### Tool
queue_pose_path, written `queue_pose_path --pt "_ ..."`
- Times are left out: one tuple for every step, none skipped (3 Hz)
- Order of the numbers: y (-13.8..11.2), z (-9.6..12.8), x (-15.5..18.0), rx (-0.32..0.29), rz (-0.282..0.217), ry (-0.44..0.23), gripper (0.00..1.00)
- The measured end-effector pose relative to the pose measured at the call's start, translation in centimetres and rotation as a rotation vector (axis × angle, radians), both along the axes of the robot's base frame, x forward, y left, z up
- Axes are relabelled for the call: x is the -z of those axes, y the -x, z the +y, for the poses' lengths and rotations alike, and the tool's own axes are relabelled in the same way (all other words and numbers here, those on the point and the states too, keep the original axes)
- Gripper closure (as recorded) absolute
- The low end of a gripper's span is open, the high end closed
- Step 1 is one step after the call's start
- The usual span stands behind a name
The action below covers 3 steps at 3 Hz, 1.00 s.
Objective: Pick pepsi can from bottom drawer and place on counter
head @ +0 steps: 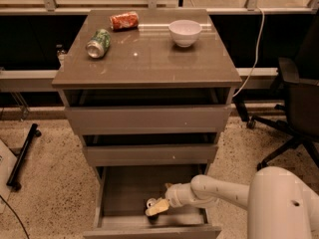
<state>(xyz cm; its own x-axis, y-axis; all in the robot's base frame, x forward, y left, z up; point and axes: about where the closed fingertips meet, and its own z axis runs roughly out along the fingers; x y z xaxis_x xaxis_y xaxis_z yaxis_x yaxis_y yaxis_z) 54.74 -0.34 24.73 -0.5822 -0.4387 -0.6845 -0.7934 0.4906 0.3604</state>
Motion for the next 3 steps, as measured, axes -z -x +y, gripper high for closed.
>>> queue_pose_path --pt "0.0 1.0 2.9 0.003 0.014 0.008 0.0" --pt "-0.2 1.7 5.5 0.024 0.025 0.005 0.0" --pt "-0.4 2.1 7.4 0.05 0.034 -0.004 0.18"
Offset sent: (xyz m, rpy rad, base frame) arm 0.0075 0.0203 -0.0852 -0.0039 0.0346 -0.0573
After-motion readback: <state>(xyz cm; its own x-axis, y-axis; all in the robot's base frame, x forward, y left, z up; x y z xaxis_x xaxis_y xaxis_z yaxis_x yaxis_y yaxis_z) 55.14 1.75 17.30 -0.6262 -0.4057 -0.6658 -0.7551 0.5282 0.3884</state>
